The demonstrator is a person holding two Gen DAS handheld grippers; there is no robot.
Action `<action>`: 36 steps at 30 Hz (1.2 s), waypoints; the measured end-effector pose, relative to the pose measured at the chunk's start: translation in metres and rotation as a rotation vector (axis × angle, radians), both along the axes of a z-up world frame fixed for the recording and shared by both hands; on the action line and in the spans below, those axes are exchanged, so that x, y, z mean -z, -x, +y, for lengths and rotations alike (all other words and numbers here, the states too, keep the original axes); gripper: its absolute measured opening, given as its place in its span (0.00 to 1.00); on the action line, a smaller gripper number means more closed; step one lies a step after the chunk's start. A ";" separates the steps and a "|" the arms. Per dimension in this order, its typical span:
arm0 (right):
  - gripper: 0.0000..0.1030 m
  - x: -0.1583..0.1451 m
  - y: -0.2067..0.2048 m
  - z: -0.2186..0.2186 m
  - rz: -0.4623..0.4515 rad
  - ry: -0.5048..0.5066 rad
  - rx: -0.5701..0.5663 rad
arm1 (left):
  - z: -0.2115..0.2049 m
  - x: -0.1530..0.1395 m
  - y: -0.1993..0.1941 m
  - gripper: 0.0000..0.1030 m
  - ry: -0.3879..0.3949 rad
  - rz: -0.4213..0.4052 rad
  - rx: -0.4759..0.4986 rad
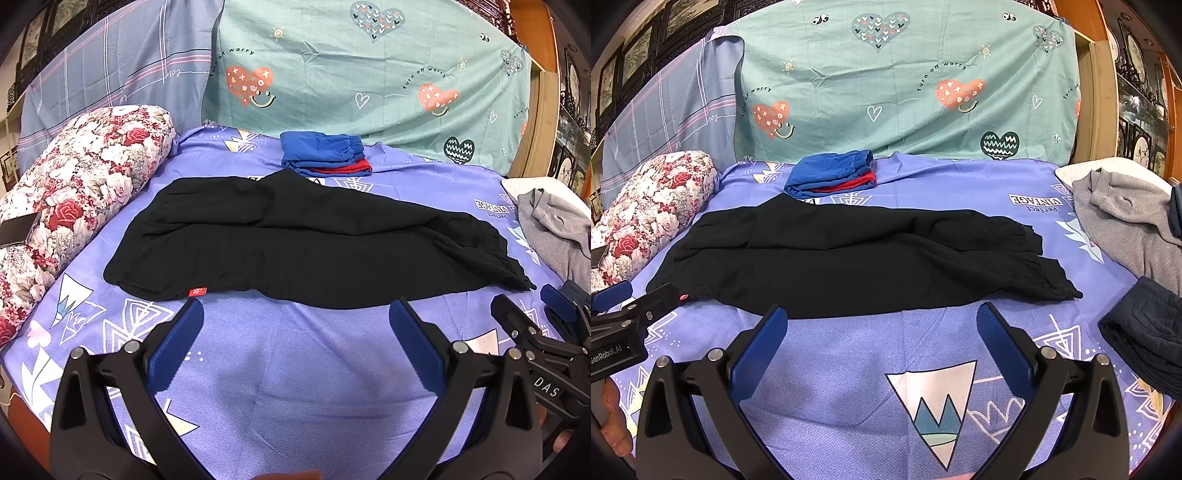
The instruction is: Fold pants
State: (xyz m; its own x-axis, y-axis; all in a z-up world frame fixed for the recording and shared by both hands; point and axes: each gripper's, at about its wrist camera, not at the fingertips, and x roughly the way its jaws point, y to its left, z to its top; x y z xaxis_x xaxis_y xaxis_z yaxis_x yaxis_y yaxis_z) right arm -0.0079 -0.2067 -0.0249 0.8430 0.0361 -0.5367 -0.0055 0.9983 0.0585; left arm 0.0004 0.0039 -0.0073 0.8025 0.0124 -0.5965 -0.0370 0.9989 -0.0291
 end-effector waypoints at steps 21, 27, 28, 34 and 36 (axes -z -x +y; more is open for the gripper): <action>0.99 0.007 -0.013 0.001 0.027 0.000 -0.004 | 0.002 0.013 -0.018 0.98 0.000 0.059 0.008; 0.99 0.007 -0.017 0.001 0.037 0.012 -0.014 | 0.017 0.019 -0.027 0.98 0.110 0.116 0.061; 0.99 0.007 -0.018 -0.001 0.040 0.011 -0.017 | 0.023 0.021 -0.030 0.98 0.140 0.129 0.071; 0.99 0.014 -0.031 -0.035 0.082 -0.039 0.030 | 0.071 0.037 -0.046 0.98 0.285 0.190 0.061; 0.99 0.019 -0.040 -0.051 0.107 -0.008 0.065 | 0.081 0.042 -0.049 0.98 0.274 0.192 0.047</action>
State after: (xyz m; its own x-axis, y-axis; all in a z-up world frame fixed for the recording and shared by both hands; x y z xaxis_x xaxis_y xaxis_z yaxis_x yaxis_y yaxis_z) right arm 0.0317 -0.2582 -0.0442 0.7818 -0.0116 -0.6234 0.0654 0.9958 0.0634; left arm 0.0494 0.0850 -0.0492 0.6711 -0.2037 -0.7129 -0.0221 0.9556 -0.2939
